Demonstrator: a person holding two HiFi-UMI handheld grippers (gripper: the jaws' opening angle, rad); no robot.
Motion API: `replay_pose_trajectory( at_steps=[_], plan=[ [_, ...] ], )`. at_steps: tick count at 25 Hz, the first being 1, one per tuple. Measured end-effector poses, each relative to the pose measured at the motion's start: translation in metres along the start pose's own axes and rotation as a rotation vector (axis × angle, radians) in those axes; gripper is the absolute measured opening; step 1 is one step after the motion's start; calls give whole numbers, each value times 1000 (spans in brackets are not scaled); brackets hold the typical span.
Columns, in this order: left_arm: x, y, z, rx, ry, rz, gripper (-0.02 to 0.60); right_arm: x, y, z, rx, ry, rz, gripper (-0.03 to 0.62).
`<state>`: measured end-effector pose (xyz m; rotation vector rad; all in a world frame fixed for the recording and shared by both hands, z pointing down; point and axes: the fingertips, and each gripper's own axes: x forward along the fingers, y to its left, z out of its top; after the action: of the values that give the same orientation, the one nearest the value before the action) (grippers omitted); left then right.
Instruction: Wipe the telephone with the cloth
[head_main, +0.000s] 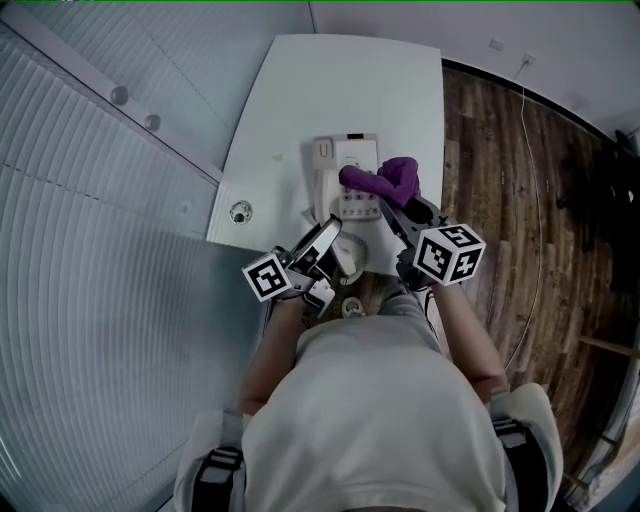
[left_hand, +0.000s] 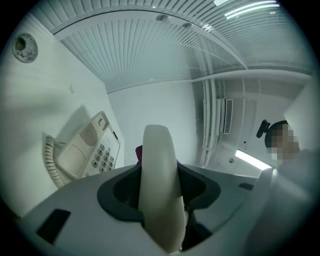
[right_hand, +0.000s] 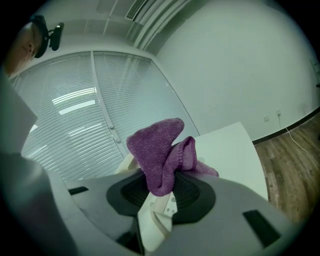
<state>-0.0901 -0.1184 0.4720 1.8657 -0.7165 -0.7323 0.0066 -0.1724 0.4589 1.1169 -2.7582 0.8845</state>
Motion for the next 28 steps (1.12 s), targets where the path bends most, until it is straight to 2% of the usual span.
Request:
replay_pose_trajectory(
  at_steps=[7,13,21,28],
  plan=[
    [-8,-20,4,-66,-21,-137,219,10,35,18,-5,-51,80,126],
    [-14,-30,5,-95,-22,-211,219,18,69,12,-42,-25,190,126],
    [-15,-37,2,-105,-9,-253,219,21,91,0,-82,29,278,126],
    [-14,-40,3,-115,-12,-267,219,22,99,-7,-133,74,308,126]
  ],
)
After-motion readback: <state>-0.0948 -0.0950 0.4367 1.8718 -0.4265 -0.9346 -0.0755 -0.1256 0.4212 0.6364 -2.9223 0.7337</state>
